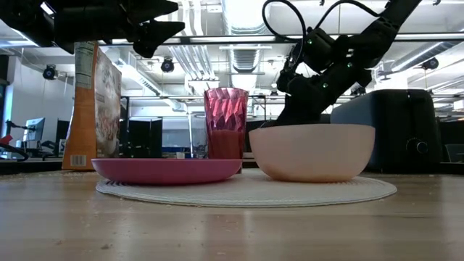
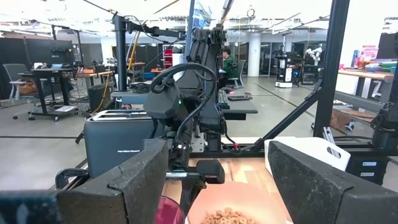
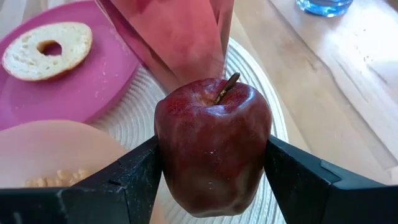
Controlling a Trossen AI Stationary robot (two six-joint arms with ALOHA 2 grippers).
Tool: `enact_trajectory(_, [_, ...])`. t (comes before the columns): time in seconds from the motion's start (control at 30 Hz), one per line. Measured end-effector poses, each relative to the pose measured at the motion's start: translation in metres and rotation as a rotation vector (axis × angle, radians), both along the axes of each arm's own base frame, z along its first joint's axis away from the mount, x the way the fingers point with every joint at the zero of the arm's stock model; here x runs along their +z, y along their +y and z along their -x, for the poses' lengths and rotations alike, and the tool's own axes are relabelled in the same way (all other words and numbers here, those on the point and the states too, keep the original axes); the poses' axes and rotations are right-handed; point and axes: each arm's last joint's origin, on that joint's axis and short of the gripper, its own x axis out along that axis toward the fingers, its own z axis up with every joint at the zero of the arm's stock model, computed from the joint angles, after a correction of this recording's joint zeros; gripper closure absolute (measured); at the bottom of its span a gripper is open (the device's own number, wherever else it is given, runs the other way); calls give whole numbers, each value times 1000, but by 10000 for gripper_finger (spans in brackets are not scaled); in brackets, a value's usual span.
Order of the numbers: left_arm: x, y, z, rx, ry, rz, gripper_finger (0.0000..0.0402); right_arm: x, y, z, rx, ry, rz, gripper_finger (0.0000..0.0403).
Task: Arrange a breakfast setting
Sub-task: Put the apple beside the red cup on the placemat
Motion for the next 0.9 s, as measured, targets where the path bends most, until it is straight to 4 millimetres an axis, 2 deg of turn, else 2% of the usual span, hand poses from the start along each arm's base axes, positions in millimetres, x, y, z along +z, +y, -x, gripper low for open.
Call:
enact_trajectory(0.53, [0,0,0,0,0,0,141,1,-3,0,-38,-1,58,152])
enact_trajectory(0.9, [0,0,0,0,3,1,141,-20,-7,-11,-83,1,26,153])
